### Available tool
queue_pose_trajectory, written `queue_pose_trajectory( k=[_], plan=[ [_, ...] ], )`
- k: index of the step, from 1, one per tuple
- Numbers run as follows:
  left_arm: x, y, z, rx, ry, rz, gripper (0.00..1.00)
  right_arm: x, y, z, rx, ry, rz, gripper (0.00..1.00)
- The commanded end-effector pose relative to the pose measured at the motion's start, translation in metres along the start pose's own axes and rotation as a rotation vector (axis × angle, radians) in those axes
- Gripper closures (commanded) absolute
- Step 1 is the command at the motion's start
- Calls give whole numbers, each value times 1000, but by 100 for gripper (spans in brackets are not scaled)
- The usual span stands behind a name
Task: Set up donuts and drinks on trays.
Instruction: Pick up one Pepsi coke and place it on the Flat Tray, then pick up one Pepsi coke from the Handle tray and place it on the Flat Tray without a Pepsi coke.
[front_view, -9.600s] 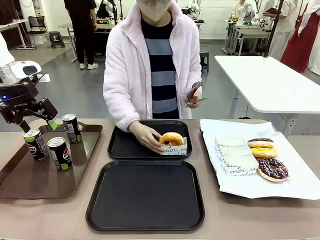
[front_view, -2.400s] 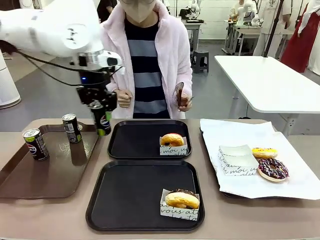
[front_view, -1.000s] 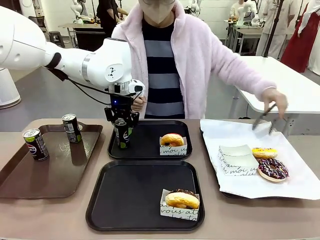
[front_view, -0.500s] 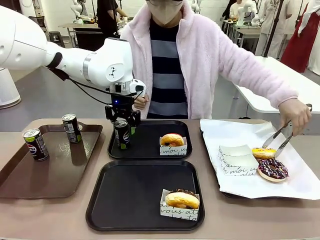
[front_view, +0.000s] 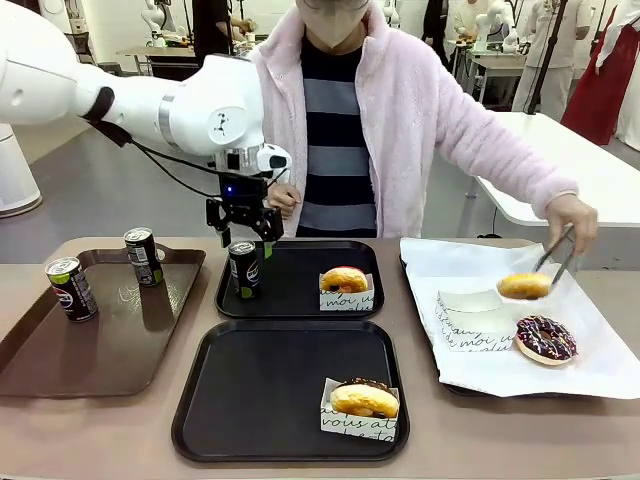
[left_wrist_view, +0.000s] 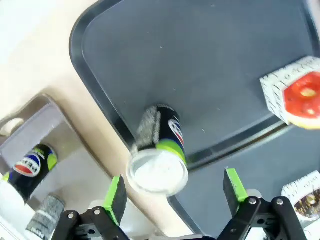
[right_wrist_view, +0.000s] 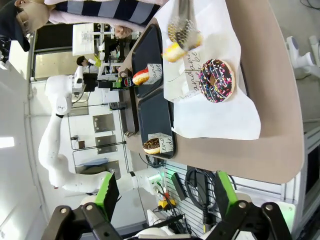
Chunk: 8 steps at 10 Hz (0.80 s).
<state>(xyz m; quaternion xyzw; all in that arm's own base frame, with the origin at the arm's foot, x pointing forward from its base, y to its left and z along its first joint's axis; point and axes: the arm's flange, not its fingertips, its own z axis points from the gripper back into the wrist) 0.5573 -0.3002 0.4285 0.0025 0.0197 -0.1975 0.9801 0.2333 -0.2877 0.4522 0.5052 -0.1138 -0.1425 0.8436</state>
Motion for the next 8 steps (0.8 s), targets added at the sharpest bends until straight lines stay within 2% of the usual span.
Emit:
queue_pose_trajectory(
  k=[1, 4, 8],
  plan=[
    [-38, -7, 27, -32, -2, -24, 0, -1, 0, 1, 7, 2, 3, 0],
    [-78, -18, 56, -26, -27, -46, 0, -1, 0, 1, 7, 2, 3, 0],
    [-125, -27, 73, 9, -5, -37, 0, -1, 0, 1, 7, 2, 3, 0]
  ],
)
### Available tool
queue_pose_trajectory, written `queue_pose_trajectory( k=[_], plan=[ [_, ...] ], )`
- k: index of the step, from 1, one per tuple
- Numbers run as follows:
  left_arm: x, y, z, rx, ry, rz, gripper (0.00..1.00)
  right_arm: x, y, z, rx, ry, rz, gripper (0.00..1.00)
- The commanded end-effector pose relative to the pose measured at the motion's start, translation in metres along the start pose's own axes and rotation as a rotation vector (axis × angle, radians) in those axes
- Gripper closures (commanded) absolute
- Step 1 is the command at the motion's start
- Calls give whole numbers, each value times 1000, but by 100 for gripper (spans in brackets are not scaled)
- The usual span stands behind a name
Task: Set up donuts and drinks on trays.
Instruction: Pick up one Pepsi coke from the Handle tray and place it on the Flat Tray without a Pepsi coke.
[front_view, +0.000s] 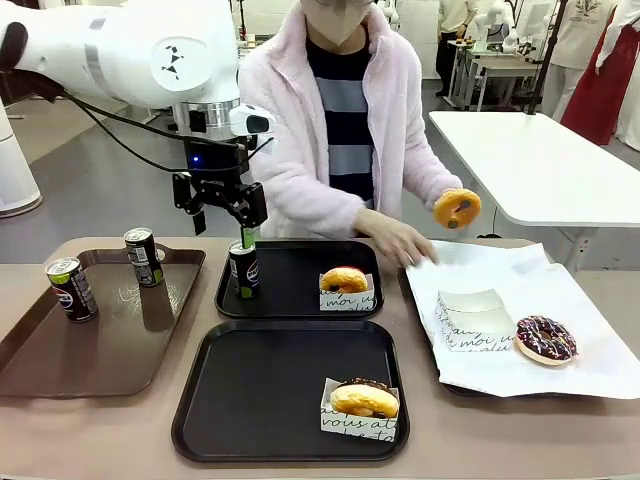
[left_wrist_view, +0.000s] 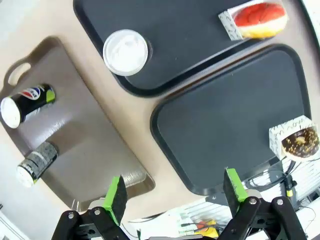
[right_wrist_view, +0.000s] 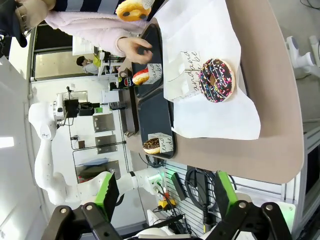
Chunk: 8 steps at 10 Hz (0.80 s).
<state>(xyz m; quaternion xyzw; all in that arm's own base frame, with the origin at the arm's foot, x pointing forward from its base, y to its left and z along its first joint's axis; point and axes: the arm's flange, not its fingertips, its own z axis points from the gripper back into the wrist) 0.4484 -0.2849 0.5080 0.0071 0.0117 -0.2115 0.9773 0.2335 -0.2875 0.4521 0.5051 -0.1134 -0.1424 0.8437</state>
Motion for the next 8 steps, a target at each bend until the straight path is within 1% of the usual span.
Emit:
queue_pose_trajectory(
  k=[1, 6, 7, 8],
  plan=[
    [12, 2, -2, -10, -5, 3, 0, -1, 0, 1, 7, 1, 3, 0],
    [8, 1, -5, -6, 4, 1, 0, -1, 0, 1, 7, 1, 3, 0],
    [-1, 35, -8, -8, 8, 22, 0, -1, 0, 1, 7, 1, 3, 0],
    [-15, 70, -6, -73, 16, 31, 0, -1, 0, 1, 7, 1, 3, 0]
  ],
)
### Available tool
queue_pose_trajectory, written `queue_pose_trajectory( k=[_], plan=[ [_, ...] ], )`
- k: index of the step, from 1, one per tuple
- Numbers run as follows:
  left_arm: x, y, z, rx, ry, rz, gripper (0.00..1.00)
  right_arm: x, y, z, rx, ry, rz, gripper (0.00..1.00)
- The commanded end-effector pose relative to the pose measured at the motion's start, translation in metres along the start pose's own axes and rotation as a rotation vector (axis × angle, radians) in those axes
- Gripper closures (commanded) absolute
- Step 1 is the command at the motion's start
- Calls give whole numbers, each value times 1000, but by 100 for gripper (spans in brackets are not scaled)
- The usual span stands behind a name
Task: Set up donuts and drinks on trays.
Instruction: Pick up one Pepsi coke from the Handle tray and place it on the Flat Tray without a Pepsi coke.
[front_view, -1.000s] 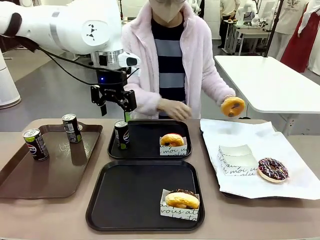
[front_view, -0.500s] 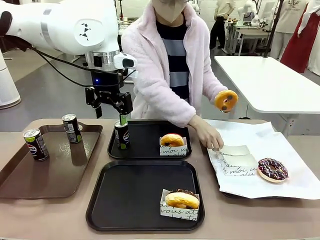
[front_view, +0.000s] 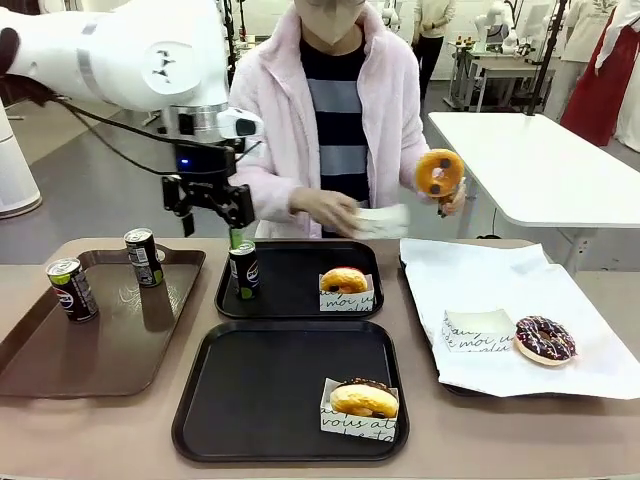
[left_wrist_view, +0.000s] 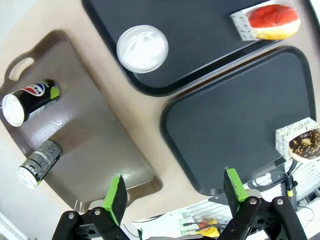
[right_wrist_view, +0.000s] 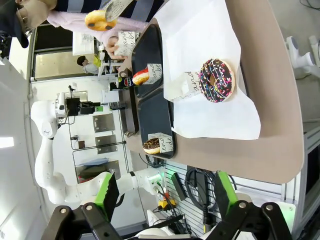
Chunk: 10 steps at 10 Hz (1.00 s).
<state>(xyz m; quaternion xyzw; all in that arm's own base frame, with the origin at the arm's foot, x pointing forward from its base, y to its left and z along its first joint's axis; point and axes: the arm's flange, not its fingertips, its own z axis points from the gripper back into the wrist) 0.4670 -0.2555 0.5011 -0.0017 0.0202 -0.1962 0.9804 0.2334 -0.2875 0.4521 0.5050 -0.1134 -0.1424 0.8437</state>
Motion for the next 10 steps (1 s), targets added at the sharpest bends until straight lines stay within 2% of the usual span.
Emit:
queue_pose_trajectory(
  k=[1, 3, 5, 7, 8, 9, 10],
  plan=[
    [-32, 74, 11, -97, 13, 21, 0, -1, 0, 1, 8, 1, 3, 0],
    [-76, 139, 19, -107, -20, 129, 0, -1, 0, 1, 8, 1, 3, 0],
    [-89, 189, 26, -158, -11, 232, 0, -1, 0, 1, 8, 1, 3, 0],
    [-91, 223, 22, -116, 25, 291, 0, -1, 0, 1, 8, 1, 3, 0],
    [-94, 239, 22, -119, -13, 371, 0, -1, 0, 1, 8, 1, 3, 0],
    [-93, 236, 21, -107, -37, 396, 0, -1, 0, 1, 8, 1, 3, 0],
    [-100, 234, 21, -129, 4, 316, 0, -1, 0, 1, 8, 1, 3, 0]
  ],
)
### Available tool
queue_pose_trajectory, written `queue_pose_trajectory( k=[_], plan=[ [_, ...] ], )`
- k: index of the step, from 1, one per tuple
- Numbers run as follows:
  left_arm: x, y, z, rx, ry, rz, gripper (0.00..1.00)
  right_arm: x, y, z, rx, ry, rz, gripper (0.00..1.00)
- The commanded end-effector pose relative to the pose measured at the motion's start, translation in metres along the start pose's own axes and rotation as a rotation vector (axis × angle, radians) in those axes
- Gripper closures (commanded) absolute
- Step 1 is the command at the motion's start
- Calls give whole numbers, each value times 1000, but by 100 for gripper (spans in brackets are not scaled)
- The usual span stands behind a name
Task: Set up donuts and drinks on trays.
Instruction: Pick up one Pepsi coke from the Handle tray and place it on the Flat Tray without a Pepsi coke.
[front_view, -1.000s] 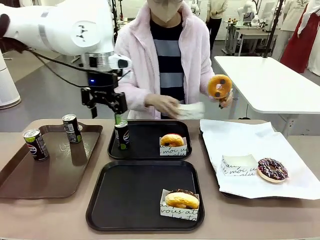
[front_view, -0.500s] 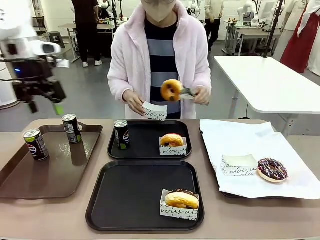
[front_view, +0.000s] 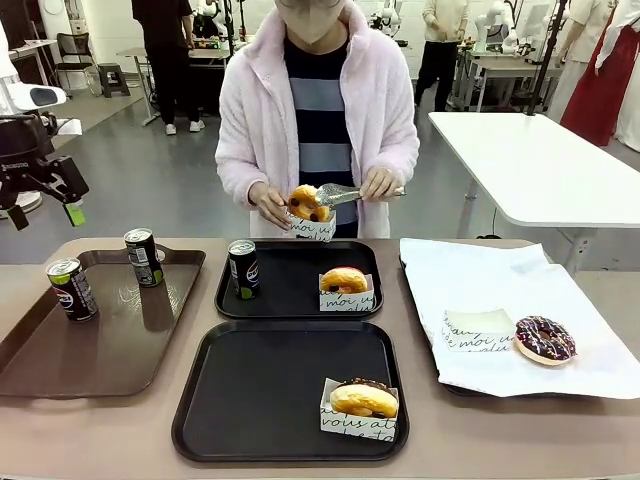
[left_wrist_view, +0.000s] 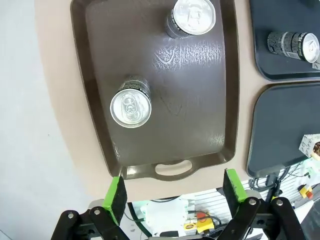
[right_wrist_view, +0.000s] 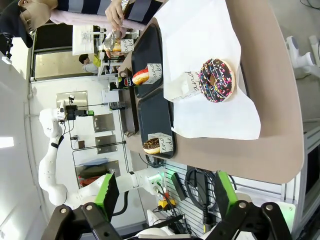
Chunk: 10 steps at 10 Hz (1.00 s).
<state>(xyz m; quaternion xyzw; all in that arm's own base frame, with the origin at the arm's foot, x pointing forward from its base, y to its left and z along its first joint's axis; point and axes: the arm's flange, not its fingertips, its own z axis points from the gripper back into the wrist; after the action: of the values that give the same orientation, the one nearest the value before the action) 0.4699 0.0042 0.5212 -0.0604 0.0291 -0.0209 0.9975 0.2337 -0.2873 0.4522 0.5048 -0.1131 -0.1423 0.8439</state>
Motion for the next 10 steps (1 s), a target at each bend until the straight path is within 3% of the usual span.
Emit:
queue_pose_trajectory(
  k=[1, 6, 8, 10],
  plan=[
    [-4, -6, 2, -1, 14, -34, 0, -1, 0, 1, 8, 0, 3, 0],
    [-1, -6, -1, 2, 10, -17, 0, -1, 0, 1, 8, 0, 3, 0],
    [-4, -2, -24, 106, -52, -130, 0, -1, 0, 1, 8, 0, 3, 0],
    [-4, 5, -39, 126, -84, -163, 0, -1, 0, 1, 8, 0, 3, 0]
  ],
)
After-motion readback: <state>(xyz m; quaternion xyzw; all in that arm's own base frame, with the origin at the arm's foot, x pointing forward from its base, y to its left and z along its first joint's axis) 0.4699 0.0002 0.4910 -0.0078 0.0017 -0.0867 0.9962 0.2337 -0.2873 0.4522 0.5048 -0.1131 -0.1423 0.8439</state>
